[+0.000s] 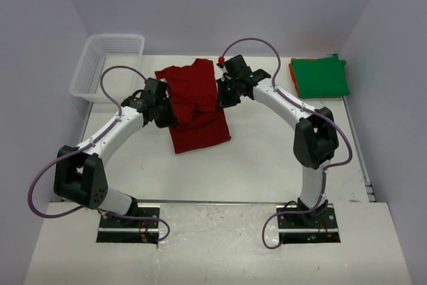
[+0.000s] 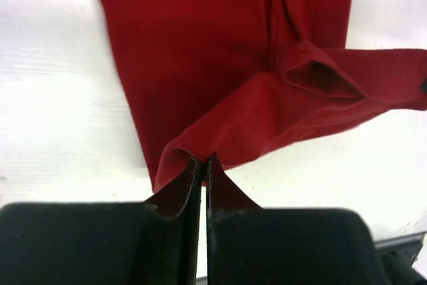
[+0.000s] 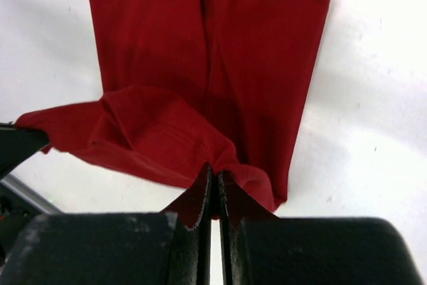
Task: Fold and stack the t-shirts
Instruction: Fold the folded rectangular tshirt in 1/3 of the way
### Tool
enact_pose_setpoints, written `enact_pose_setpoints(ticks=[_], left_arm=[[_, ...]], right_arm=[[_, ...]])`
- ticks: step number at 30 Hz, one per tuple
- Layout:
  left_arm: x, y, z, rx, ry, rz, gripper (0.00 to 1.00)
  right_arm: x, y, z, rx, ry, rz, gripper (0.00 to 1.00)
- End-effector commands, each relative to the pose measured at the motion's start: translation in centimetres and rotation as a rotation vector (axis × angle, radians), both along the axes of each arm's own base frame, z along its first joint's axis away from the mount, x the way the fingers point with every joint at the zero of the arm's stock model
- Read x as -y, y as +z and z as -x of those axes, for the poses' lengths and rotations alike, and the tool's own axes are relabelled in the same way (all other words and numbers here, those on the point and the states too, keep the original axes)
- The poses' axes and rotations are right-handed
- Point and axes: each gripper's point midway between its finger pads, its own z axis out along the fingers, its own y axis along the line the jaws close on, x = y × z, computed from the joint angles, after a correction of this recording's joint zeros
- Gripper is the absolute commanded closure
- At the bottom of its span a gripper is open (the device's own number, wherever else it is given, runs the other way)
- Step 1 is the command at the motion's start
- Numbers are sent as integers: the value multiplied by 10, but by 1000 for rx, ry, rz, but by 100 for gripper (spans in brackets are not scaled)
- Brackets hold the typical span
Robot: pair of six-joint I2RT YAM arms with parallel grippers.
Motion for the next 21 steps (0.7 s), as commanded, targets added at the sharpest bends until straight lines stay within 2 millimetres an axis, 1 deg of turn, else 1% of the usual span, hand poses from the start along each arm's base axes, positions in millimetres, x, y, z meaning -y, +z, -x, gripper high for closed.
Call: enact_pose_setpoints(ticks=[1, 2, 3, 4, 5, 7, 8, 9, 10, 11, 12, 13, 14, 15, 18, 19, 21], left_arm=[[-26, 10, -27, 51, 42, -34, 100], [-30, 10, -30, 49, 47, -33, 100], [-31, 4, -33, 36, 50, -39, 100], [-37, 2, -38, 34, 59, -43, 100], [-39, -3, -41, 25, 62, -49, 100], [-41, -5, -47, 22, 68, -40, 100], [-41, -5, -51, 28, 69, -40, 100], [-40, -12, -52, 10, 70, -42, 100], [-40, -11, -56, 15, 68, -38, 100], [-40, -11, -59, 15, 69, -36, 100], [-40, -15, -61, 3, 71, -39, 100], [-38, -13, -65, 11, 68, -29, 100], [-37, -14, -67, 10, 67, -24, 100], [-37, -13, -68, 12, 70, -27, 100], [-39, -10, -75, 20, 81, -34, 100], [-41, -8, -78, 26, 89, -34, 100], [-42, -6, -82, 30, 94, -31, 100]], right_arm=[[-4, 6, -18, -2, 51, -16, 100], [-6, 4, -19, -12, 67, -15, 100], [-6, 3, -24, -10, 66, -13, 100], [-8, 8, -33, 7, 65, -22, 100], [-10, -4, -33, -27, 79, -15, 100], [-13, -1, -41, -19, 86, -25, 100], [-13, -8, -44, -26, 90, -16, 100], [-14, -10, -46, -26, 98, -20, 100], [-15, -6, -52, -11, 102, -23, 100], [-15, -15, -54, -26, 105, -18, 100], [-13, -16, -58, -27, 103, -18, 100], [-14, -13, -63, -13, 106, -23, 100], [-13, -17, -66, -18, 106, -25, 100], [-14, -13, -69, -10, 111, -39, 100], [-14, -15, -75, -5, 122, -44, 100], [-16, -11, -77, 4, 133, -55, 100], [-17, -10, -83, 12, 134, -64, 100]])
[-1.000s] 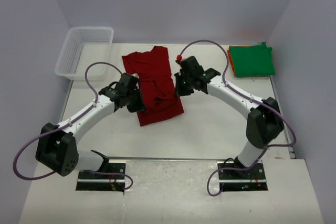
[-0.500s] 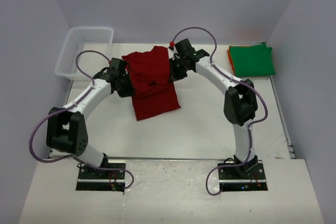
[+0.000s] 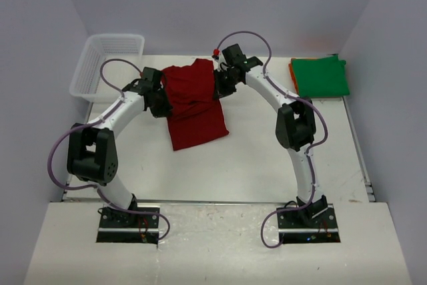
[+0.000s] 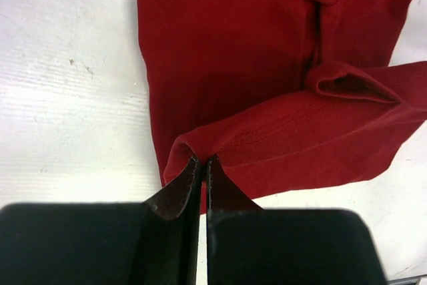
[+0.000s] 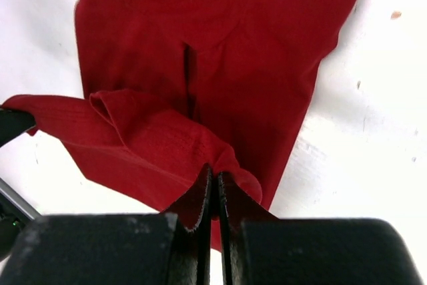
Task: Fold and stack the t-shirts
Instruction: Fold the folded rectangular tshirt in 1/3 of the way
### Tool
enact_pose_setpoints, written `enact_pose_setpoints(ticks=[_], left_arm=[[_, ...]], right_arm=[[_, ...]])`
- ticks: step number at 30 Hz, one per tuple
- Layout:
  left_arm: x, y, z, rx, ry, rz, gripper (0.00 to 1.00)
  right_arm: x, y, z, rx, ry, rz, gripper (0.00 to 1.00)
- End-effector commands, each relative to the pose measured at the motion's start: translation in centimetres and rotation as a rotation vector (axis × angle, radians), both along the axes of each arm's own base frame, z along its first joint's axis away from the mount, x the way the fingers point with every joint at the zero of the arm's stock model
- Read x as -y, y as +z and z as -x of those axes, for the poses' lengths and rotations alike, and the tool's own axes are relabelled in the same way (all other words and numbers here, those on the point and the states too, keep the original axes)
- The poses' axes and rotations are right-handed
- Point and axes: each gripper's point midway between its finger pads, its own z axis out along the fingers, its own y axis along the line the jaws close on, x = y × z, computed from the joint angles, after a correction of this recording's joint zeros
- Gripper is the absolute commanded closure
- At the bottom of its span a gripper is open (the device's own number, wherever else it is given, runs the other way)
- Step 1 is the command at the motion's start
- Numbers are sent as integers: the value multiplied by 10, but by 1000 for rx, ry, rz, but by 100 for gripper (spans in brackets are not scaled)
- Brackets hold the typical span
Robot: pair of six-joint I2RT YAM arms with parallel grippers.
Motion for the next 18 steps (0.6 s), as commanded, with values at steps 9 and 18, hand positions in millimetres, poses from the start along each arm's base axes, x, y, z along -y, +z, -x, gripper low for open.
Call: enact_pose_setpoints(ticks=[9, 18], left_arm=[[-9, 28, -38, 94, 25, -2, 100], [-15, 17, -52, 74, 60, -6, 100]], right_arm=[[-9, 26, -26, 66, 81, -90, 100], [-13, 23, -39, 80, 148, -144, 100]])
